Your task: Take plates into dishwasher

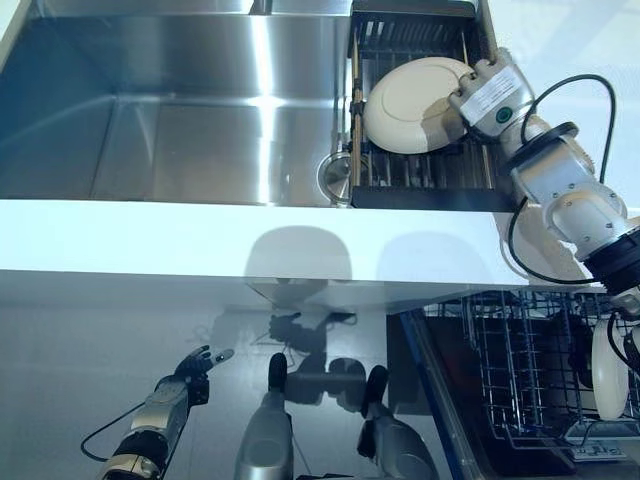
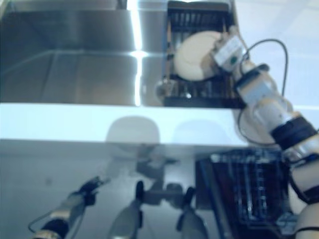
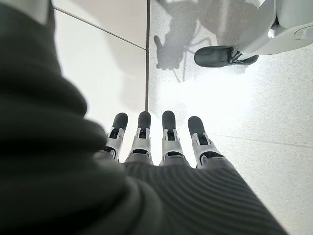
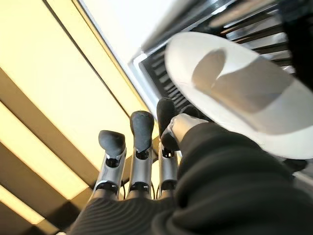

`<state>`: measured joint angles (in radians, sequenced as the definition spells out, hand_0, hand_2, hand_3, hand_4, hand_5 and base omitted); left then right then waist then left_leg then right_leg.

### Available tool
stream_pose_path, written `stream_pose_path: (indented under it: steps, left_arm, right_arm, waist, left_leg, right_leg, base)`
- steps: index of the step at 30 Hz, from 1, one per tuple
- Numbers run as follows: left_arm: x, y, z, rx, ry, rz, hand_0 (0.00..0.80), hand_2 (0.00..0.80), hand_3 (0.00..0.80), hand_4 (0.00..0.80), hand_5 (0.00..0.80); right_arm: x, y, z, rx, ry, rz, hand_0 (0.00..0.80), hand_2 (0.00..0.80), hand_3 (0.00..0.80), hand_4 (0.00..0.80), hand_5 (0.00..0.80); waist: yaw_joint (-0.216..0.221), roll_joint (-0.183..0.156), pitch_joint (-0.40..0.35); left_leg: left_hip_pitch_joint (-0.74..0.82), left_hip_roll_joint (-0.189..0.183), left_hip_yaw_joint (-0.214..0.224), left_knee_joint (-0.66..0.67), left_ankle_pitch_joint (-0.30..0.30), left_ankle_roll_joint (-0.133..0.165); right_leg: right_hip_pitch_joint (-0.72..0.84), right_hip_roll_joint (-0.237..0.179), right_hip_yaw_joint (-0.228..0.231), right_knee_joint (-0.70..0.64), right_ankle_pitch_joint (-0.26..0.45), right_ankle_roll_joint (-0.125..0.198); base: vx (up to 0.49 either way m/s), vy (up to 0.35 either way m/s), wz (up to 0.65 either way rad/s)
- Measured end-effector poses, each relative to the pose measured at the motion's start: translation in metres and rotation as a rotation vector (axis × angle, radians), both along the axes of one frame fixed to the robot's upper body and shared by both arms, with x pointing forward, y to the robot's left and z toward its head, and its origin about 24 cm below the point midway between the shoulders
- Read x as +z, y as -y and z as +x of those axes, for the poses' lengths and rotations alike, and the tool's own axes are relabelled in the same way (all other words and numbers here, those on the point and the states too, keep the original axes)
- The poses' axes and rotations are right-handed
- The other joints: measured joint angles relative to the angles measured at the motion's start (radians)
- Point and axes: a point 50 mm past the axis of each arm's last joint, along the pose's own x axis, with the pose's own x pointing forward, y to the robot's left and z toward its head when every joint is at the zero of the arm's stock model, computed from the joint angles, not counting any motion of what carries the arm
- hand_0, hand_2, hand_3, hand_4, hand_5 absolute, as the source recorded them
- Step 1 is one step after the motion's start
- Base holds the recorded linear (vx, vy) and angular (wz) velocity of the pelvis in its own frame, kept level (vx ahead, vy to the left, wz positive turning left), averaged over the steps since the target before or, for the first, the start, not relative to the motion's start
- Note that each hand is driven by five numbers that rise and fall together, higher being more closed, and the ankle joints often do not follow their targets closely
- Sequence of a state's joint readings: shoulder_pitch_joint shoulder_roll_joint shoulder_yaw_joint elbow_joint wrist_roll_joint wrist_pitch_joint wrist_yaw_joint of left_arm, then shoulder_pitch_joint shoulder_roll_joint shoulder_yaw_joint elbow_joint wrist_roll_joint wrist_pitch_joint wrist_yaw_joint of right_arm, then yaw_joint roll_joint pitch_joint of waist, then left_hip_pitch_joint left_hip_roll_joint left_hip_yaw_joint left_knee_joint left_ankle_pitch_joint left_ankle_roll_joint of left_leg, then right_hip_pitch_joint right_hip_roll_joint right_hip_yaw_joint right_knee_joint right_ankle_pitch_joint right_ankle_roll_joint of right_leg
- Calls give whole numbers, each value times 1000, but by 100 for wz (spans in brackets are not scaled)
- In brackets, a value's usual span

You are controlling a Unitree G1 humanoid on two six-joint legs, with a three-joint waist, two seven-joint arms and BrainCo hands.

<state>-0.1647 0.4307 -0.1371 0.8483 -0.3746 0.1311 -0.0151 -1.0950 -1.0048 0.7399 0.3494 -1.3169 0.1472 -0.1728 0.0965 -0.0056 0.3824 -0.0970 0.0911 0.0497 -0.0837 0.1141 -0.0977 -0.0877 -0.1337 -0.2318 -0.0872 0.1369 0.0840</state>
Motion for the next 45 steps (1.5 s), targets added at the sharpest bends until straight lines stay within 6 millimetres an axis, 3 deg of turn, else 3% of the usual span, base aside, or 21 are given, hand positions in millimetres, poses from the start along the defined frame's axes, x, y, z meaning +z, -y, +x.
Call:
stream_pose_path:
  steps: [12,13,14,15,32,45]
  left_arm:
    - [0,0,1,-1,0,-1,0,0,0,0,0]
    - [0,0,1,-1,1,-1,0,0,0,0,0]
    - [0,0,1,-1,1,-1,0,0,0,0,0]
    - [0,0,1,-2,2,-2,0,0,0,0,0]
    - [0,1,0,-7,-4,-3,0,0,0,0,0]
    - [-2,0,-3,1,-14,10,0,0,0,0,0]
  right_arm:
    - [2,2,0,19,-9,91,800,800,800,800,800]
    - [2,2,0,20,-14,97,759,759,759,759,759]
    - [2,2,0,23,-24,109,433,433,433,433,433]
    - [1,3,1,19,-49,133,0,0,0,0,0]
    - [-21,-12,9,9,-280,232,0,0,0,0,0]
    - [-28,-15,10,-45,-349,179,0,0,0,0,0]
  waist:
    - [3,8,-5]
    - [2,8,-5]
    - [2,8,-5]
    - [2,8,-5]
    - [4,0,-29]
    - [4,-35,-49]
  left_leg:
    - [-4,-3,-5,0,1,1]
    - [-5,-3,-6,0,1,1]
    - [-5,-4,-6,0,1,1]
    - [-5,-4,-7,0,1,1]
    - [-5,-5,-7,0,2,2]
    - [-5,-5,-7,0,2,2]
  right_leg:
    - [0,-3,-5,1,0,1]
    - [0,-3,-6,1,0,1]
    - [0,-3,-6,1,0,1]
    - [0,-3,-6,1,0,1]
    - [0,-5,-7,1,0,2]
    - [0,-5,-8,1,0,2]
  base:
    - [0,0,0]
    - [0,0,0]
    - [0,0,0]
    - [0,0,0]
    - [0,0,0]
    - [0,0,0]
